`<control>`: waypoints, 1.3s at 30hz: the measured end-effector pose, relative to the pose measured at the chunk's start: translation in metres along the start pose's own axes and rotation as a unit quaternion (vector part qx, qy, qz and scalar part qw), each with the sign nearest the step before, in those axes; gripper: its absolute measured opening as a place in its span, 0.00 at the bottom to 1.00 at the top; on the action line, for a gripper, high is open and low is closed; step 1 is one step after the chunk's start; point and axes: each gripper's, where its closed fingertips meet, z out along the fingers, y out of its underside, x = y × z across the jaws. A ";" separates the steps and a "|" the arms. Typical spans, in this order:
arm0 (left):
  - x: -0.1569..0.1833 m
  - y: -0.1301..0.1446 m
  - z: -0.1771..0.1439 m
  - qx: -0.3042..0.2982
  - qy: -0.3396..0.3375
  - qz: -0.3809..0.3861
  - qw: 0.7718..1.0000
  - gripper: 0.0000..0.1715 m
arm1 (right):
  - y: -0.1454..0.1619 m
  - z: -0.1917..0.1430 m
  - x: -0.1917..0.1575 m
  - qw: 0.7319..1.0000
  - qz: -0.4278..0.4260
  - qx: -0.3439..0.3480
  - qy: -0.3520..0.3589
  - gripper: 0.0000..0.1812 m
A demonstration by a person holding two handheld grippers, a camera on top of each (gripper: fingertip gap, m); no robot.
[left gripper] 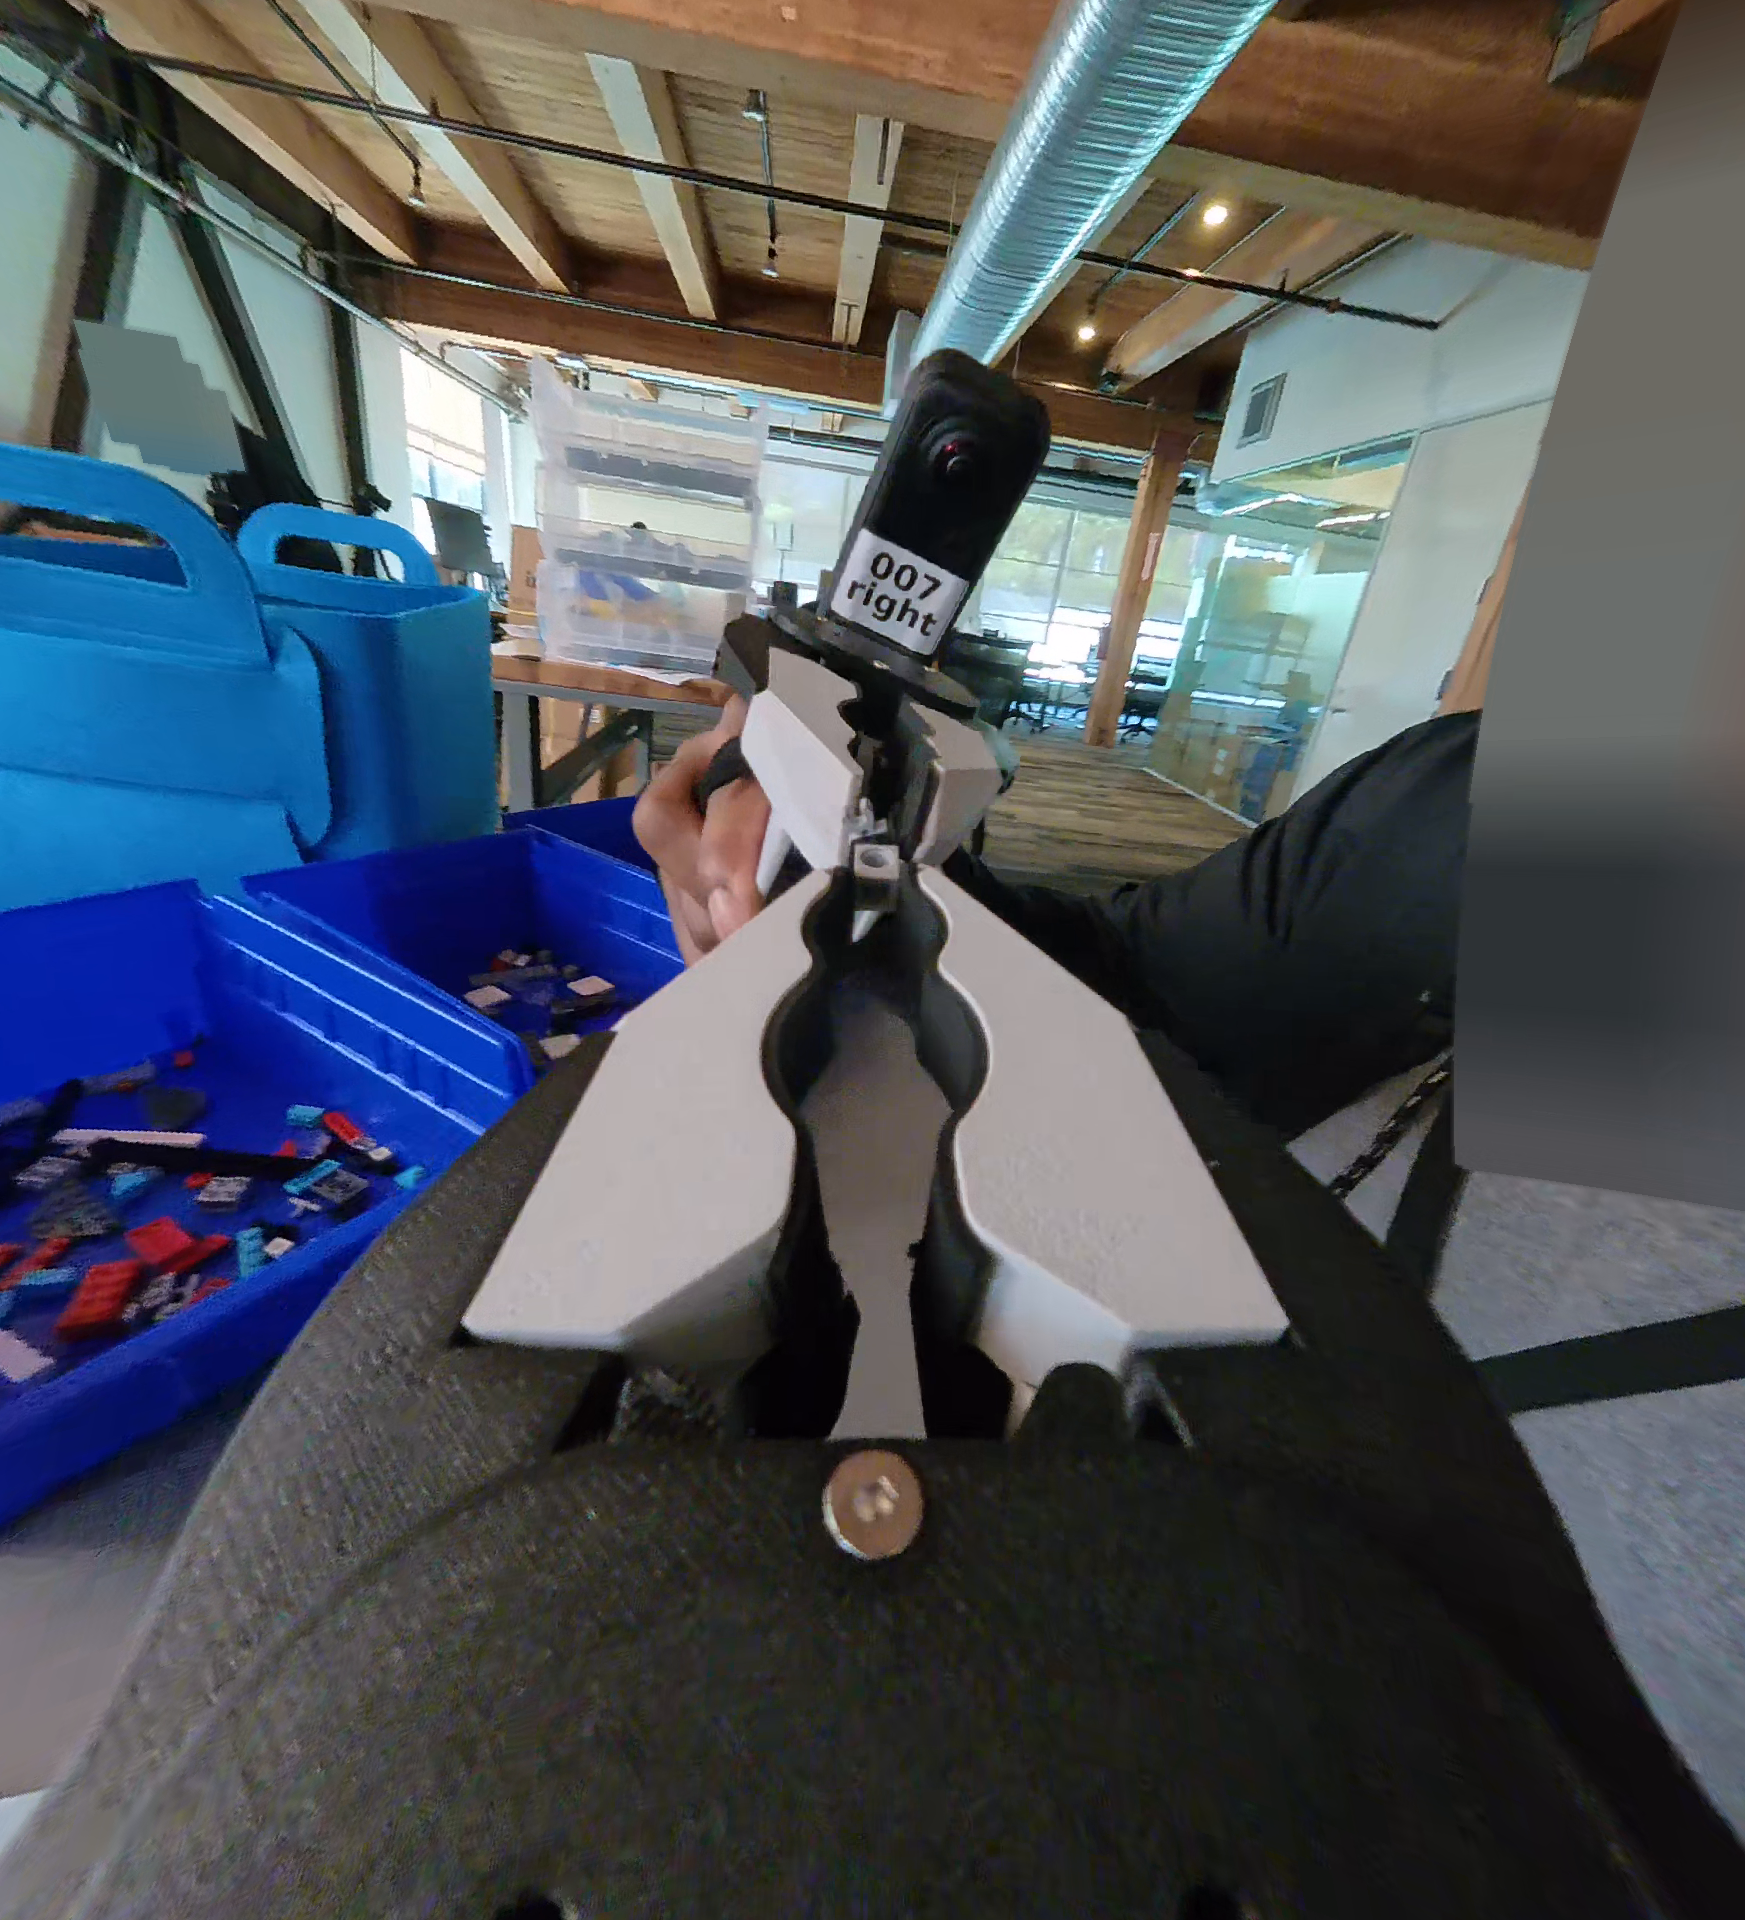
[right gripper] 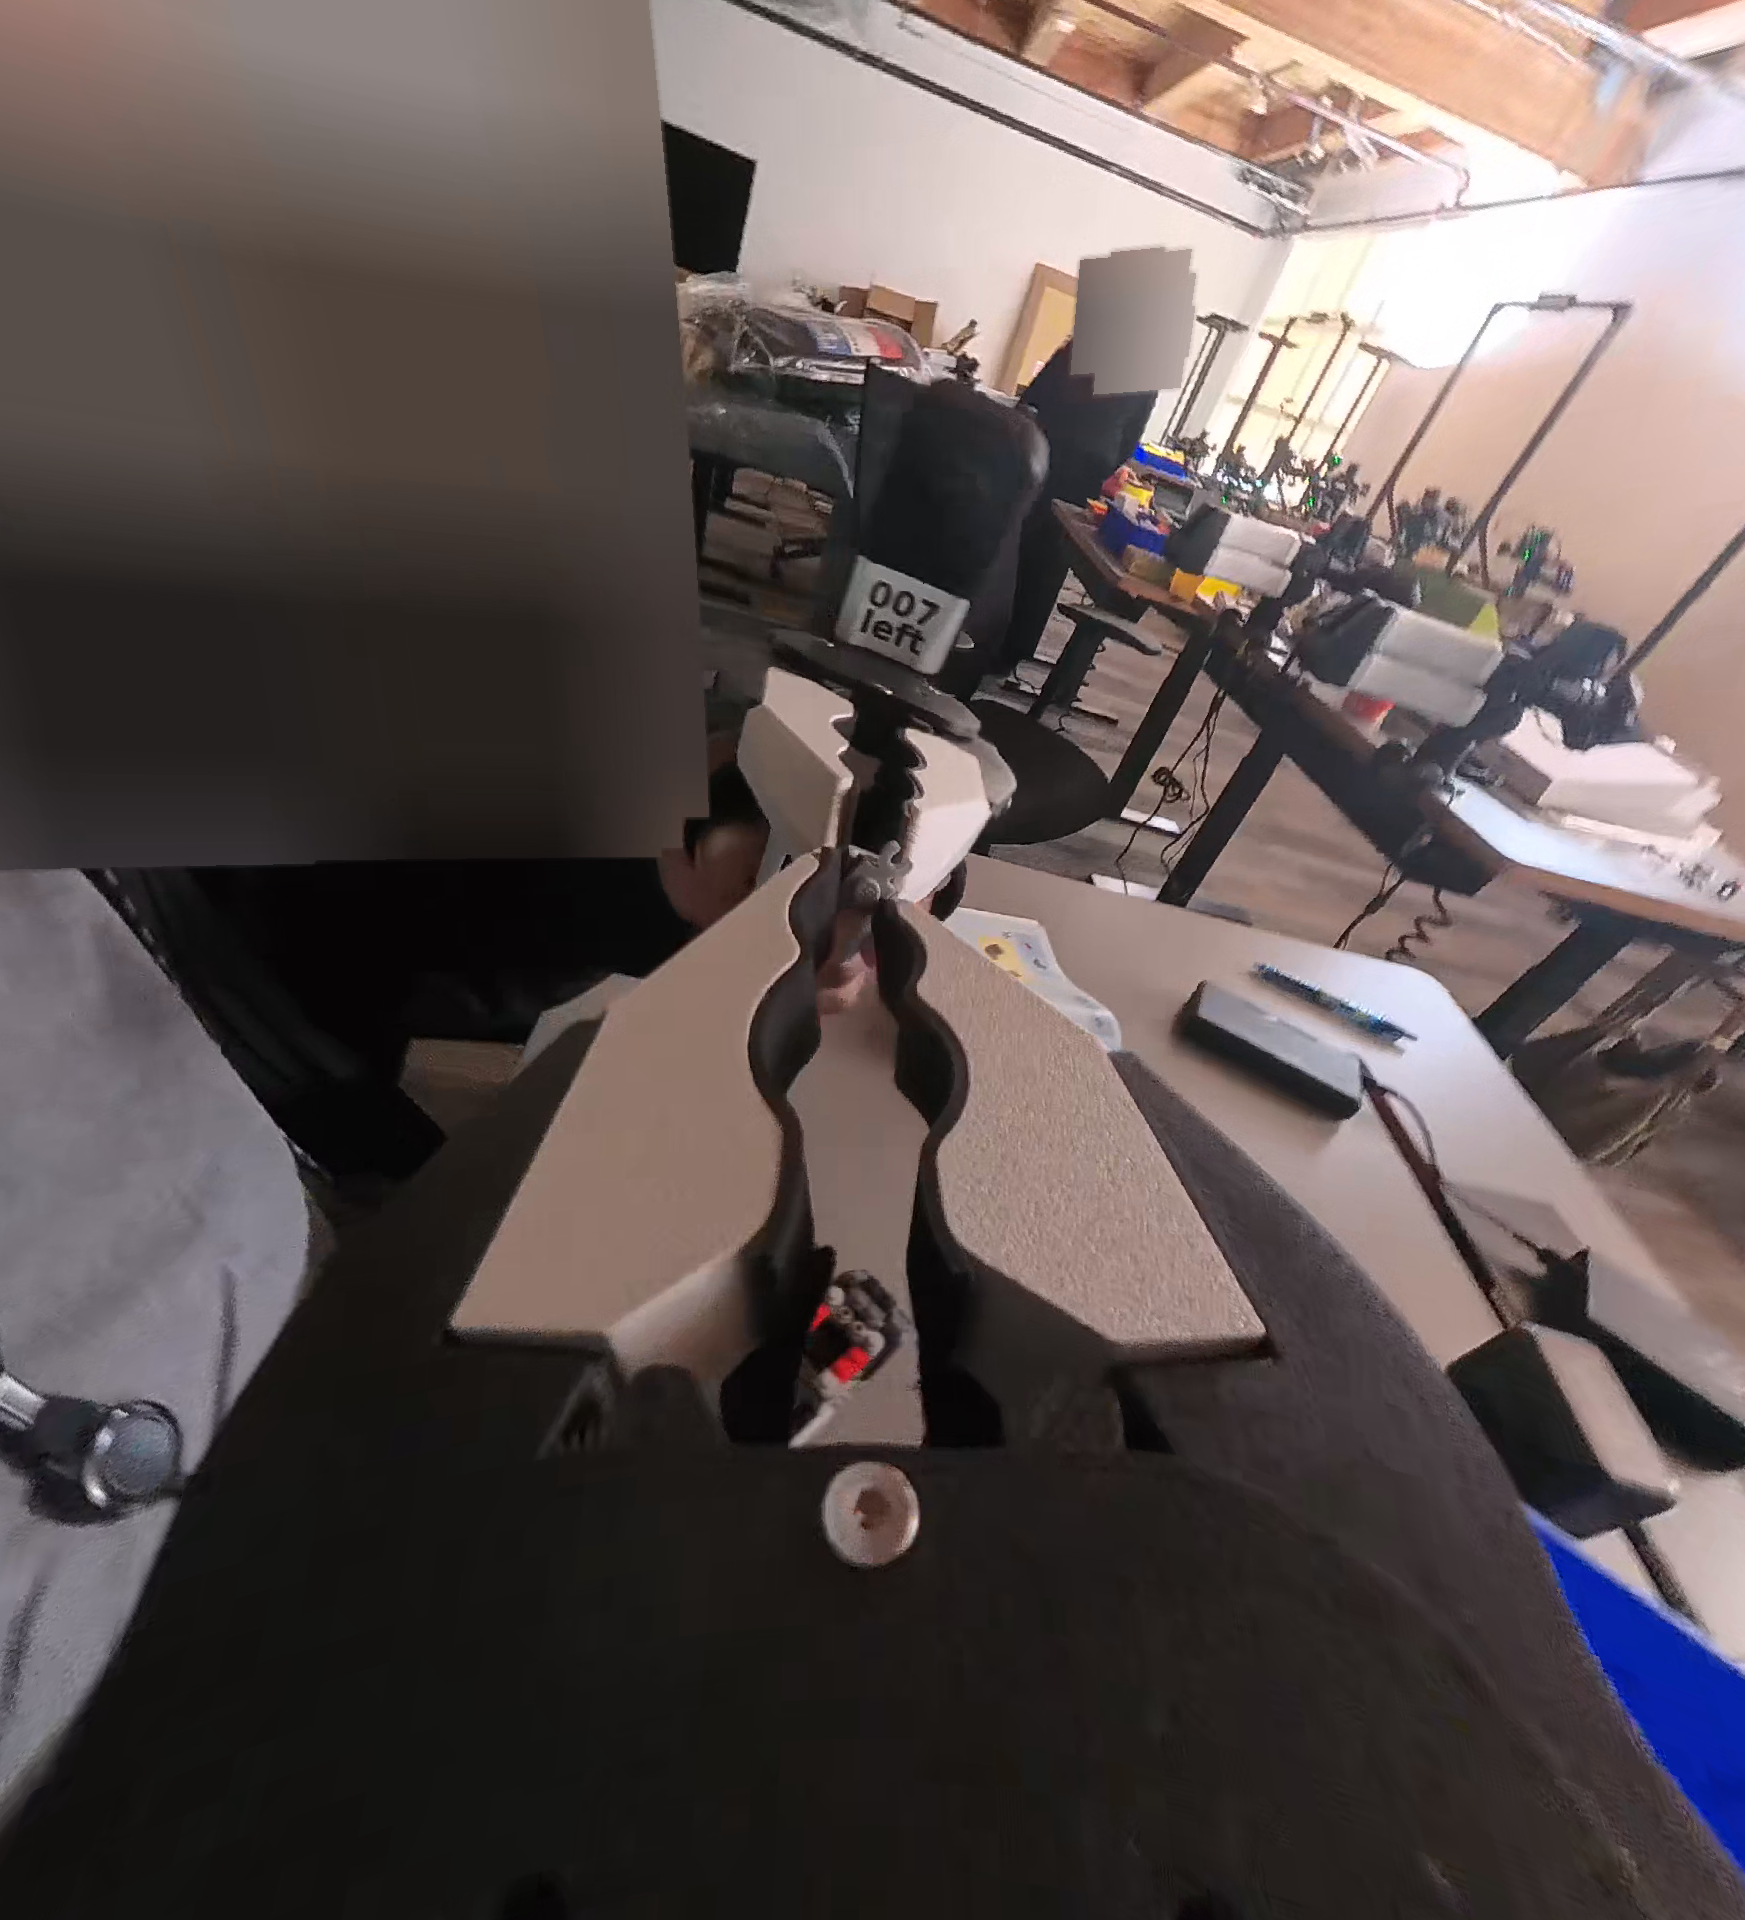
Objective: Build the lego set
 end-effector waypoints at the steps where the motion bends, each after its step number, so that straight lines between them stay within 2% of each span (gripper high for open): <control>1: 0.000 0.000 0.000 0.001 0.006 -0.012 1.000 0.05 | 0.000 0.000 0.000 1.000 -0.009 -0.001 -0.003 0.04; 9: 0.003 0.005 0.001 0.006 0.050 -0.083 0.995 0.05 | 0.004 -0.001 -0.007 0.995 -0.095 -0.014 -0.028 0.03; 14: 0.001 0.005 0.000 0.014 0.056 -0.101 0.993 0.05 | 0.005 0.000 -0.006 0.988 -0.150 -0.022 -0.037 0.00; 19: -0.003 0.002 -0.003 0.013 0.026 -0.051 0.998 0.05 | 0.004 0.002 -0.003 0.994 -0.107 -0.025 -0.010 0.03; 22: -0.003 0.005 -0.002 -0.003 0.007 -0.012 1.000 0.05 | 0.000 -0.001 0.001 1.000 -0.026 0.005 -0.008 0.09; 25: -0.003 0.005 0.000 -0.011 -0.005 0.013 1.000 0.05 | -0.008 -0.004 0.004 0.998 0.059 0.033 -0.014 0.09; 27: -0.003 0.006 0.001 -0.020 -0.016 0.027 0.999 0.05 | -0.009 -0.005 0.003 0.995 0.087 0.032 -0.021 0.09; 34: 0.000 0.007 0.002 -0.034 -0.028 0.057 0.997 0.05 | 0.001 -0.001 -0.002 0.996 0.082 -0.011 -0.021 0.07; 39: -0.001 0.008 0.001 -0.037 -0.025 0.050 0.998 0.05 | 0.003 -0.001 -0.002 0.999 0.037 -0.019 -0.007 0.05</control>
